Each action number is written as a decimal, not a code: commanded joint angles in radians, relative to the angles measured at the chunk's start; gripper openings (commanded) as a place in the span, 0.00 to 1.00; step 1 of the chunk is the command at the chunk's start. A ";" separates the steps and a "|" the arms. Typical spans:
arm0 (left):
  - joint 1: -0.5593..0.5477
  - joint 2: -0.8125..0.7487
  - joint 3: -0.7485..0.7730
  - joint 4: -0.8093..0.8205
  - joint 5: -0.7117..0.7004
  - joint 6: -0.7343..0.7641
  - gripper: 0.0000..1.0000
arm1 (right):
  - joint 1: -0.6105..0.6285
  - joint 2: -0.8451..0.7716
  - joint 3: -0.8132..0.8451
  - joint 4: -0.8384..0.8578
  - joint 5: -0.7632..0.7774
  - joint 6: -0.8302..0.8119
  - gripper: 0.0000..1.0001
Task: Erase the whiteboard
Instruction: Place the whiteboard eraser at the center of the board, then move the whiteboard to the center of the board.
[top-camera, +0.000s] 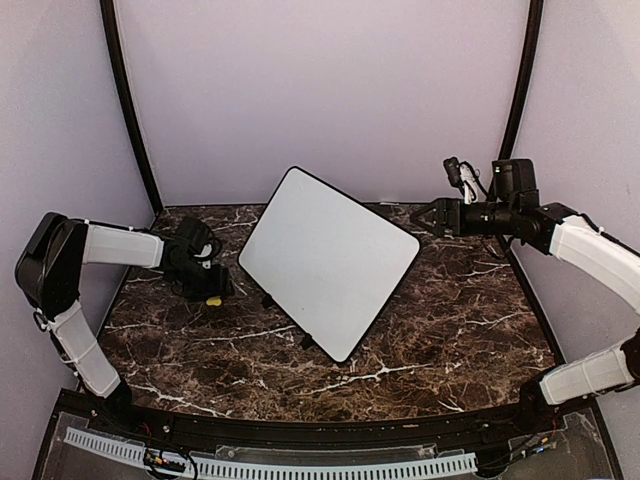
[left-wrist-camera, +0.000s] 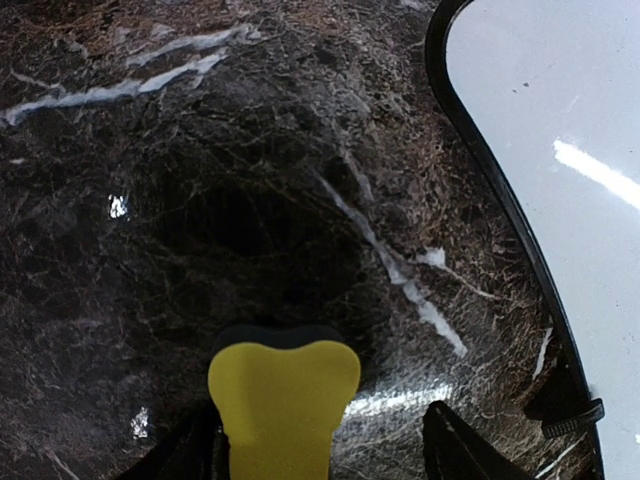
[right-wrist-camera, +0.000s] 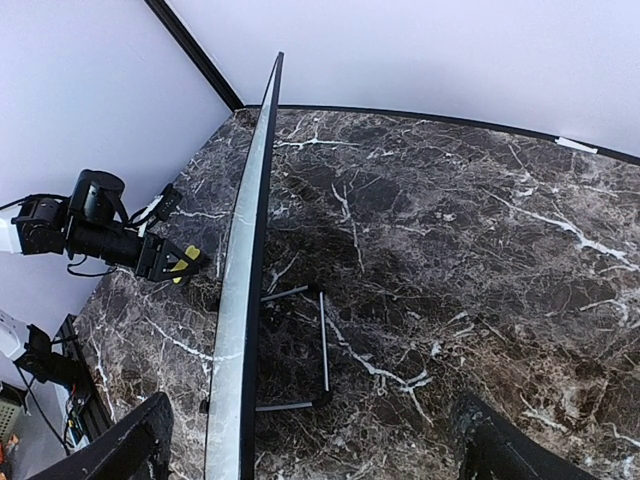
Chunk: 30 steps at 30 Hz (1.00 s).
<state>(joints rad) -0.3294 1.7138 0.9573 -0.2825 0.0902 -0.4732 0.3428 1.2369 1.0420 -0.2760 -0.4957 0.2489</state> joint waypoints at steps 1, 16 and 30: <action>0.015 0.033 -0.037 -0.026 0.008 -0.035 0.73 | -0.007 -0.018 -0.009 0.047 0.003 0.011 0.92; 0.019 -0.222 -0.038 0.028 -0.205 -0.005 0.99 | -0.011 -0.010 -0.010 0.053 -0.004 0.013 0.92; -0.225 -0.139 0.035 -0.002 -0.136 0.324 0.83 | -0.016 -0.015 -0.003 0.053 0.007 0.027 0.92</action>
<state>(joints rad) -0.5232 1.5055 0.9630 -0.2344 -0.0448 -0.2459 0.3359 1.2369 1.0401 -0.2619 -0.4957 0.2676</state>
